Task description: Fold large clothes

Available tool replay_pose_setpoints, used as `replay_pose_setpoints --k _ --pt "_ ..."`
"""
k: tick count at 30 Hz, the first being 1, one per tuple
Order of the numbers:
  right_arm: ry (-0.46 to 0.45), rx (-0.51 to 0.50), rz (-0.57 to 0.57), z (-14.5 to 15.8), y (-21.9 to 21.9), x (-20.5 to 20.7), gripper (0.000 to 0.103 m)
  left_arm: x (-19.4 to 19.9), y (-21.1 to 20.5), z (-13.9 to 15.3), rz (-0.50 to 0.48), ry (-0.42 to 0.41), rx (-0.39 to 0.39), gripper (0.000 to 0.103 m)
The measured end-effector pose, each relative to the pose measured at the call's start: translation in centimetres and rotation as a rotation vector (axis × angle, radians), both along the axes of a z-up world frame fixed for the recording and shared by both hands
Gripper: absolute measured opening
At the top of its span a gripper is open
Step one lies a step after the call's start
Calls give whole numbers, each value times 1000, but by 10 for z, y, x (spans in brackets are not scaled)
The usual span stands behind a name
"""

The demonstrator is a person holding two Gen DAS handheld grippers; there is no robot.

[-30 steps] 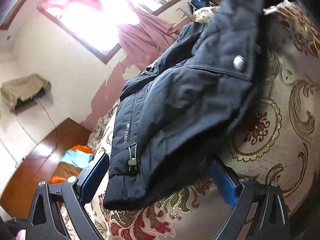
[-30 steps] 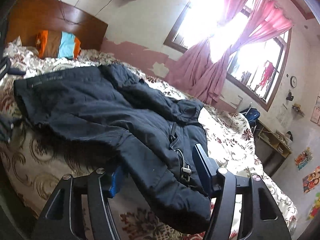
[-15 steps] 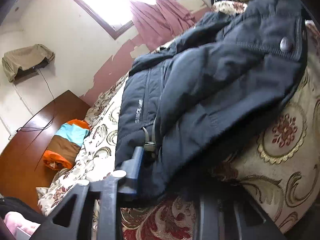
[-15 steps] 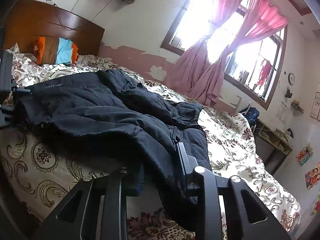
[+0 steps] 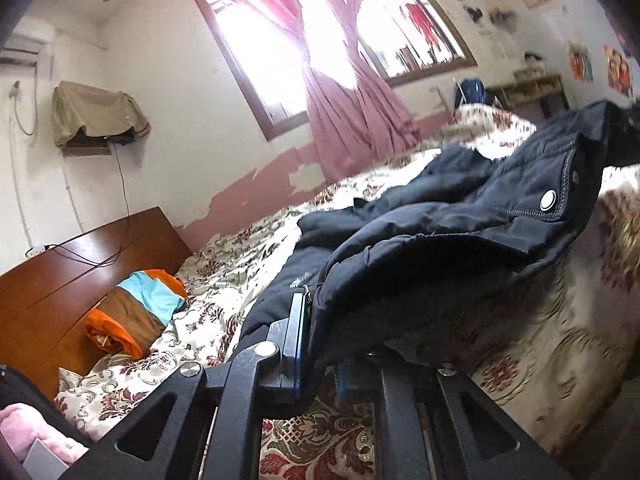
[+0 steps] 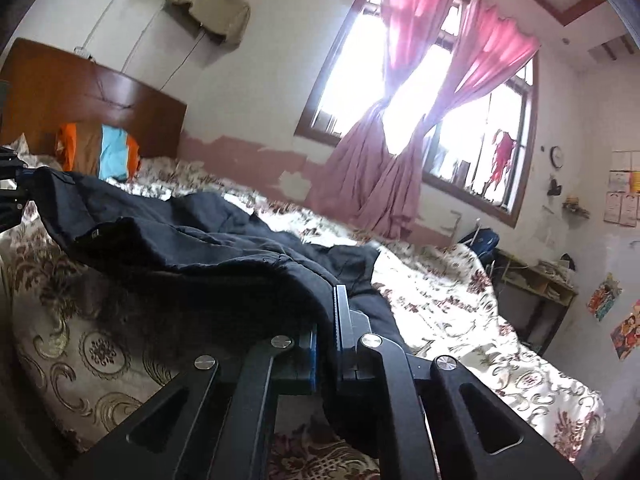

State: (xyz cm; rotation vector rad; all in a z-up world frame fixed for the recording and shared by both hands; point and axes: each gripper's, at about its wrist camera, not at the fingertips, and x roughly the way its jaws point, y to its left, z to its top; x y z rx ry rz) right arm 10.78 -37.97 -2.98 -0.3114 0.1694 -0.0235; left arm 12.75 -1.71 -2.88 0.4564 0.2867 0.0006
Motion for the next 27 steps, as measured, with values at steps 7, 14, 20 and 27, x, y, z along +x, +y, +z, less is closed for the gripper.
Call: replay_pose_setpoints --k 7,14,20,27 --pt "-98 16 3 37 -5 -52 4 -44 5 47 -5 -79 -67 10" --pt "-202 9 12 70 -7 -66 4 -56 3 87 -34 -178 -86 6" --pt "-231 -22 1 85 -4 -33 4 -11 0 105 -48 -185 -96 6" --pt "-228 -52 -1 107 -2 42 4 53 -6 125 -36 -186 -117 6"
